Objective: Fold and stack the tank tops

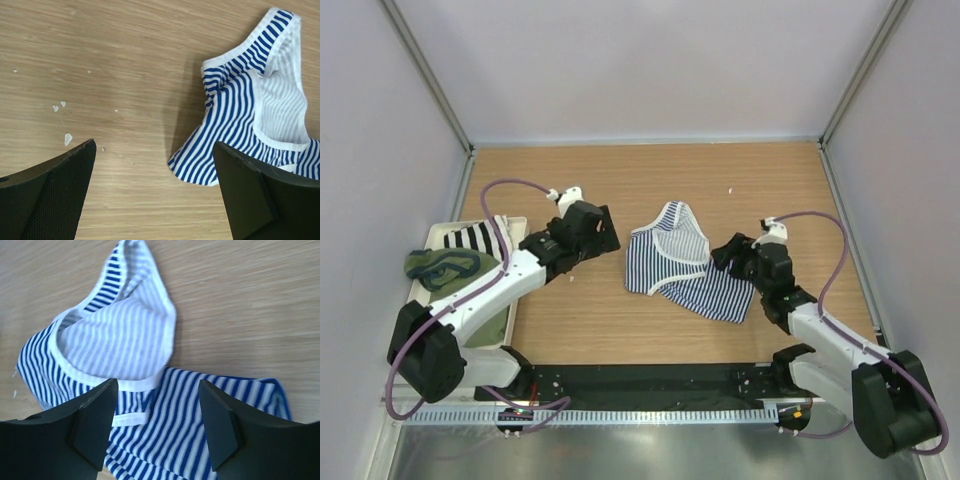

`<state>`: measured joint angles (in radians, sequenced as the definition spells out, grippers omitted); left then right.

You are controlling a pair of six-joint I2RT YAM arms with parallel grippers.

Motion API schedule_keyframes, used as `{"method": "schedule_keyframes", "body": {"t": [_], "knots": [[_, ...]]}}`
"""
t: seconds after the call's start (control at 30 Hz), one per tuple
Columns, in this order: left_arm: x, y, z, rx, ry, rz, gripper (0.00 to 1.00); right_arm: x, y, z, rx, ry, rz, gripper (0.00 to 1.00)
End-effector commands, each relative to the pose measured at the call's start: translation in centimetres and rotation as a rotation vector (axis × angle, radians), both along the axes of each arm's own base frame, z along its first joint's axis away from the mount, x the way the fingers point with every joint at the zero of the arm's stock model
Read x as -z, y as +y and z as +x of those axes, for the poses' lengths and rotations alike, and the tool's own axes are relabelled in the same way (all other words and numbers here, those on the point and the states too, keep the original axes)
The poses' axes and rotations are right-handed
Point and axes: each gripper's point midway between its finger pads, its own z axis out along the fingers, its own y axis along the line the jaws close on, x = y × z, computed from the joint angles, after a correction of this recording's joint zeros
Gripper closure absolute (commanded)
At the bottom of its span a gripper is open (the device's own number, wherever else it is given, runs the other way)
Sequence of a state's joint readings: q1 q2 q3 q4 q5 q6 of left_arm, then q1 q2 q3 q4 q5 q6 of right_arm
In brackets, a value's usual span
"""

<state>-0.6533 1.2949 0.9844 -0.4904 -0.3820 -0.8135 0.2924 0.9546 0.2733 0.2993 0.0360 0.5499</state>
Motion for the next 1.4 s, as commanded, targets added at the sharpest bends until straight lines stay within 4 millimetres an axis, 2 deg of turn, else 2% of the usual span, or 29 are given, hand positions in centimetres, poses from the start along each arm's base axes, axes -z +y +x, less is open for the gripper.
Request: {"method": "schedule_keyframes", "body": {"t": [0.0, 0.03, 0.07, 0.13, 0.17, 0.2, 0.27, 0.3, 0.4, 0.6, 0.7, 0.73, 0.8, 0.83, 0.9, 0.93, 1.0, 1.03, 1.1, 1.13, 1.17, 1.2, 1.23, 1.27, 1.33, 1.37], "knots": [[0.9, 0.1, 1.2, 0.033, -0.025, -0.025, 0.0, -3.7, 4.1, 1.2, -0.157, -0.028, 0.01, 0.29], [1.2, -0.1, 1.2, 0.049, -0.032, -0.041, 0.0, -2.7, 4.2, 0.9, -0.158, 0.043, -0.005, 0.3], [1.8, -0.3, 1.4, 0.065, -0.052, -0.049, 0.0, -3.0, 4.7, 1.4, -0.158, 0.066, -0.002, 0.32], [2.3, -0.5, 1.5, 0.091, -0.065, -0.058, 0.0, -1.5, 3.8, 1.3, -0.073, 0.158, -0.015, 0.32], [2.7, -0.6, 1.6, 0.112, -0.08, -0.051, 0.0, -1.8, 3.9, 1.6, -0.06, 0.168, -0.011, 0.32], [2.9, -0.8, 1.6, 0.131, -0.084, -0.052, 0.0, -0.8, 3.8, 1.6, -0.056, 0.202, -0.017, 0.33], [3.4, -1.1, 1.6, 0.166, -0.1, -0.046, 0.0, -0.3, 4.4, 1.6, -0.06, 0.232, 0.004, 0.4], [3.7, -1.1, 1.6, 0.176, -0.105, -0.043, 0.0, 0.6, 4.7, 1.5, -0.067, 0.263, 0.004, 0.43], [4.0, -1.6, 1.5, 0.23, -0.133, -0.043, 0.0, 1.9, 5.3, 0.9, -0.066, 0.347, -0.009, 0.43], [3.1, -2.8, 0.9, 0.301, -0.192, -0.11, 0.01, 3.2, 5.6, -0.1, -0.048, 0.406, -0.004, 0.35], [2.7, -3.5, 0.4, 0.342, -0.217, -0.158, 0.02, 3.6, 6.4, 0.2, -0.069, 0.409, 0.016, 0.44], [2.8, -3.7, 0.3, 0.352, -0.219, -0.164, 0.02, 3.3, 7.2, 0.2, -0.105, 0.412, 0.042, 0.59], [2.9, -3.8, 0.3, 0.358, -0.215, -0.162, 0.02, 2.6, 7.6, 0.6, -0.117, 0.398, 0.05, 0.76], [3.0, -3.8, 0.3, 0.363, -0.213, -0.159, 0.02, 1.6, 7.9, 1.2, -0.123, 0.376, 0.059, 0.9], [3.0, -4.1, 0.2, 0.377, -0.209, -0.163, 0.02, 0.5, 8.3, 1.5, -0.145, 0.362, 0.059, 0.96], [3.1, -4.2, 0.2, 0.383, -0.207, -0.167, 0.02, -1.4, 8.7, 2.5, -0.151, 0.323, 0.063, 0.99], [3.1, -4.5, 0.2, 0.394, -0.208, -0.172, 0.02, -3.4, 8.2, 3.4, -0.131, 0.286, 0.038, 0.99], [3.1, -5.0, -0.1, 0.422, -0.205, -0.192, 0.02, -5.5, 8.0, 4.2, -0.126, 0.257, 0.024, 0.99], [2.8, -5.8, -0.6, 0.468, -0.209, -0.219, 0.02, -7.7, 7.6, 4.7, -0.12, 0.233, 0.019, 0.99], [2.8, -6.0, -0.7, 0.479, -0.217, -0.224, 0.02, -10.1, 7.1, 5.9, -0.106, 0.188, 0.026, 0.99], [2.7, -6.3, -0.8, 0.492, -0.22, -0.231, 0.02, -11.1, 6.6, 6.3, -0.095, 0.173, 0.025, 0.99], [2.6, -6.6, -1.0, 0.507, -0.222, -0.238, 0.02, -11.4, 5.5, 6.9, -0.049, 0.178, 0.006, 0.99], [2.6, -6.8, -1.1, 0.518, -0.223, -0.243, 0.02, -13.0, 4.9, 7.7, -0.031, 0.151, 0.009, 0.99], [2.8, -6.9, -1.1, 0.524, -0.218, -0.245, 0.02, -13.5, 2.9, 8.6, 0.017, 0.147, 0.012, 0.99], [2.8, -7.2, -1.2, 0.531, -0.214, -0.254, 0.02, -13.7, 0.6, 10.1, 0.075, 0.151, 0.018, 0.99], [2.9, -7.3, -1.2, 0.536, -0.209, -0.256, 0.02, -13.6, -1.9, 10.9, 0.146, 0.153, 0.024, 0.99]]}}
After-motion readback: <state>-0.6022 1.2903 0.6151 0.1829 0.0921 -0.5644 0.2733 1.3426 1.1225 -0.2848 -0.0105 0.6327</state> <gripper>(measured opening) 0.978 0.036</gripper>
